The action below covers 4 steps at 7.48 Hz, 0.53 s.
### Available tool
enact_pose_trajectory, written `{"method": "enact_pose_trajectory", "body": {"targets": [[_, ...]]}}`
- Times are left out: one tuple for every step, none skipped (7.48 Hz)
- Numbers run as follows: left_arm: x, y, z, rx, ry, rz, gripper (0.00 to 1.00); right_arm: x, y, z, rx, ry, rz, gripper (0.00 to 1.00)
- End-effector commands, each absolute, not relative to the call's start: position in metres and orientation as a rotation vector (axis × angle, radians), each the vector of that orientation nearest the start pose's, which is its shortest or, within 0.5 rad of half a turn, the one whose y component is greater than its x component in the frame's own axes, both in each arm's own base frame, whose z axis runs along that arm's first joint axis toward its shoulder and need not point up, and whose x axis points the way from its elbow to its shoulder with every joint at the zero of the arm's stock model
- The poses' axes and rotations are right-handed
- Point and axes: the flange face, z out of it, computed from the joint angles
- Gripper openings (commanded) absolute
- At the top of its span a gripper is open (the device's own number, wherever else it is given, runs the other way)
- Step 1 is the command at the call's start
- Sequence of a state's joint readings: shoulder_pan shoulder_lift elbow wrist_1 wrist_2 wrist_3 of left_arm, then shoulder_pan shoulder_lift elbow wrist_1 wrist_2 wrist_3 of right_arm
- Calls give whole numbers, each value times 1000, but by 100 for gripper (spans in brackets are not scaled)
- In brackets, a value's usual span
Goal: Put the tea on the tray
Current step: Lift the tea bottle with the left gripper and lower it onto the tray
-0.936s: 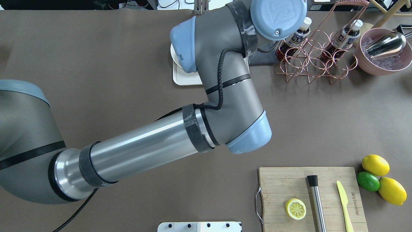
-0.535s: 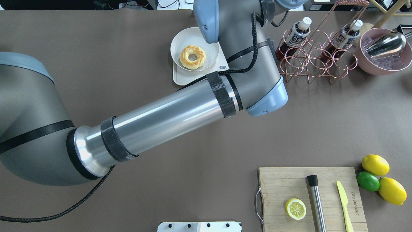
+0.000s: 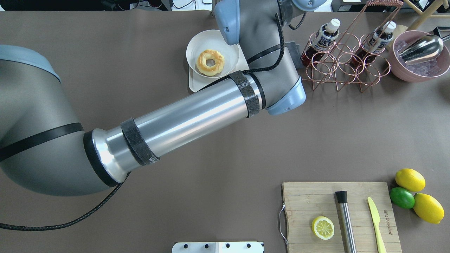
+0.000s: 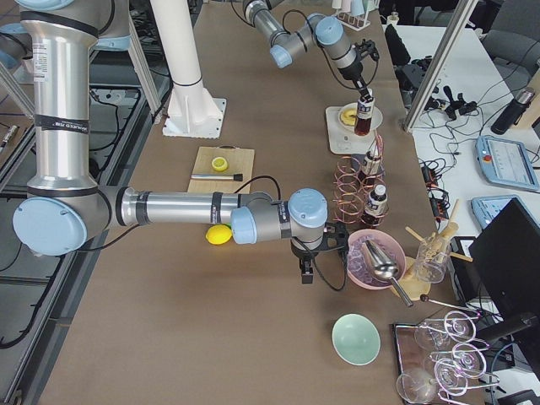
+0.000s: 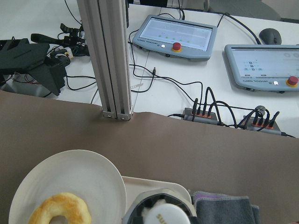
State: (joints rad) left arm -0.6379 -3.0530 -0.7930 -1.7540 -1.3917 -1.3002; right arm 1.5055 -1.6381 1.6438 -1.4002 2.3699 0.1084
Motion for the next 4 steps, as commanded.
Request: {"method": "enact_pose_trajectory", "body": {"targets": [[616, -640, -48, 516, 718, -391, 0, 32, -475, 640, 92, -793, -27, 100], [621, -636, -45, 495, 730, -375, 0, 32, -476, 640, 92, -791, -27, 100], [623, -636, -44, 494, 743, -370, 0, 32, -474, 641, 90, -791, -26, 100], [623, -636, -42, 492, 742, -369, 0, 32, -474, 641, 91, -790, -27, 100]]}}
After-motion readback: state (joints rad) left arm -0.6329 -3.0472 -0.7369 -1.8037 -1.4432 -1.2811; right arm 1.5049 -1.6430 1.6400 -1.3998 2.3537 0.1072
